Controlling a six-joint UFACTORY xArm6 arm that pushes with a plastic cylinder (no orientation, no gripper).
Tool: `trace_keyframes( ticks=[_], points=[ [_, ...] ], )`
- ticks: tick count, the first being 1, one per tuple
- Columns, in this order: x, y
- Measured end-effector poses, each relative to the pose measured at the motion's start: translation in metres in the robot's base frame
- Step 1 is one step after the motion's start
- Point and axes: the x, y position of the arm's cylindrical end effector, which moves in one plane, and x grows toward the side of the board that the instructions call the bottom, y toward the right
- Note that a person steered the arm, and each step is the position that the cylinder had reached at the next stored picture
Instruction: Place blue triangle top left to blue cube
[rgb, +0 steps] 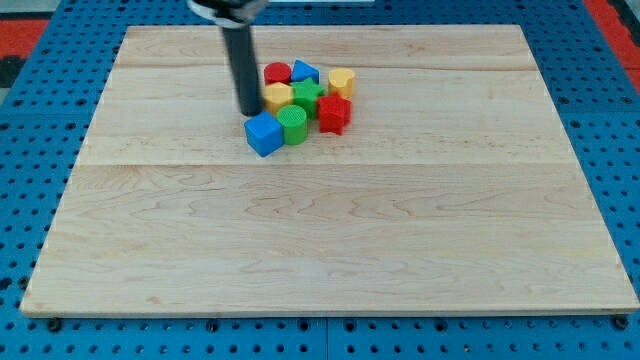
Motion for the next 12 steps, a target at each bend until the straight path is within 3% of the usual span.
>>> trace_keyframes(
  ticks=[1,2,3,4,6,7,8,9,10,11,12],
  points=[
    [0.065,0.051],
    [0.043,0.035],
    [0.022,0.084],
    [0.036,0.114],
    [-0.023,0.127],
    [-0.079,0.14],
    [-0.12,0.099],
    [-0.079,0.031],
    [-0.031,0.024],
    [-0.06,0.042],
    [-0.022,0.007]
  ],
)
